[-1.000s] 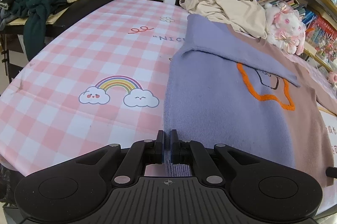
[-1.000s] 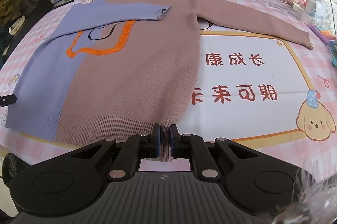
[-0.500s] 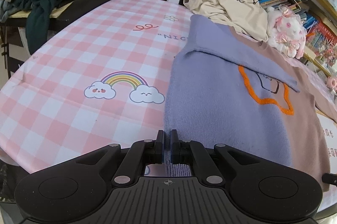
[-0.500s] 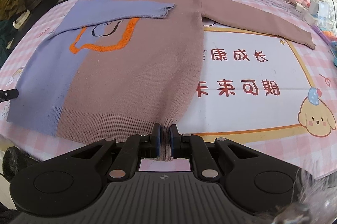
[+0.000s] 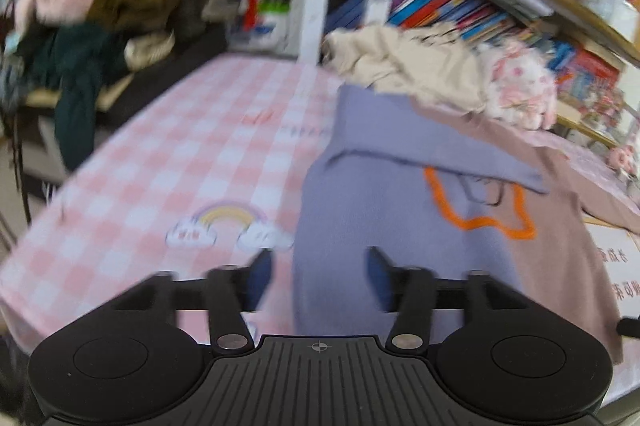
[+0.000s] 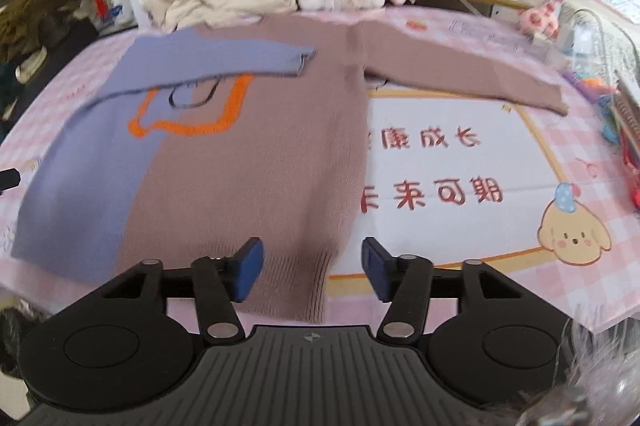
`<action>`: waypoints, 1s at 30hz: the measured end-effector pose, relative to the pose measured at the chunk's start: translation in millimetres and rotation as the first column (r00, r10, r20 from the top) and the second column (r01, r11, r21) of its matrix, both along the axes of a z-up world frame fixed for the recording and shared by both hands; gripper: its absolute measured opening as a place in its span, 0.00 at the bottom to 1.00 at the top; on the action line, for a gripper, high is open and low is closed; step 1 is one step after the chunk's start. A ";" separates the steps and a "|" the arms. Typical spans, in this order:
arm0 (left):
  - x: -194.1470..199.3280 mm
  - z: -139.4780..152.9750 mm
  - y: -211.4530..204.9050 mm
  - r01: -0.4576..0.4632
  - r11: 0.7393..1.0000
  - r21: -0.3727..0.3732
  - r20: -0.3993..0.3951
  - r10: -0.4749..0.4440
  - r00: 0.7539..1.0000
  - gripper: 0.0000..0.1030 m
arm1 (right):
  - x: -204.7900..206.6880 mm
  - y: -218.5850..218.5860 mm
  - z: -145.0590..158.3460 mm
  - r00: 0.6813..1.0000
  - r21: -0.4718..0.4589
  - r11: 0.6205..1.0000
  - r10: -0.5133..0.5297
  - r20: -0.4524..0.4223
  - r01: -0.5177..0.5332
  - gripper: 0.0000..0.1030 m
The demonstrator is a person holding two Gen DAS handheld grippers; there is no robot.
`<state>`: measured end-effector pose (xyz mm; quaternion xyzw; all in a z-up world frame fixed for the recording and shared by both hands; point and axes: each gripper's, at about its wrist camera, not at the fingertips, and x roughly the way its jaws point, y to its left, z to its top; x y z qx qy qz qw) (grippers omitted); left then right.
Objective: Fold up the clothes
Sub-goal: 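Open both grippers and move the right gripper to the mauve sleeve cuff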
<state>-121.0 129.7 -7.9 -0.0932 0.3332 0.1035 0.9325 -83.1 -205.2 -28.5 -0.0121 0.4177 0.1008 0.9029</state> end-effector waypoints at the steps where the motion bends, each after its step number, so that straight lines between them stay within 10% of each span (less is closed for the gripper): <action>1: -0.4 3.2 -5.1 0.011 1.000 0.018 0.006 -0.011 1.000 0.67 | -2.4 0.9 2.3 1.000 -0.002 1.000 -0.008 0.012 0.008 0.66; 11: -7.6 0.3 -45.7 0.158 0.986 0.055 -0.038 -0.156 0.987 0.92 | -31.7 -0.3 6.5 0.996 -0.059 0.994 -0.087 0.030 0.089 0.89; 30: 9.9 -8.2 -71.2 0.199 0.980 -0.019 -0.071 -0.200 0.977 0.93 | -24.2 -25.7 5.3 0.994 -0.081 0.991 -0.106 0.020 0.107 0.89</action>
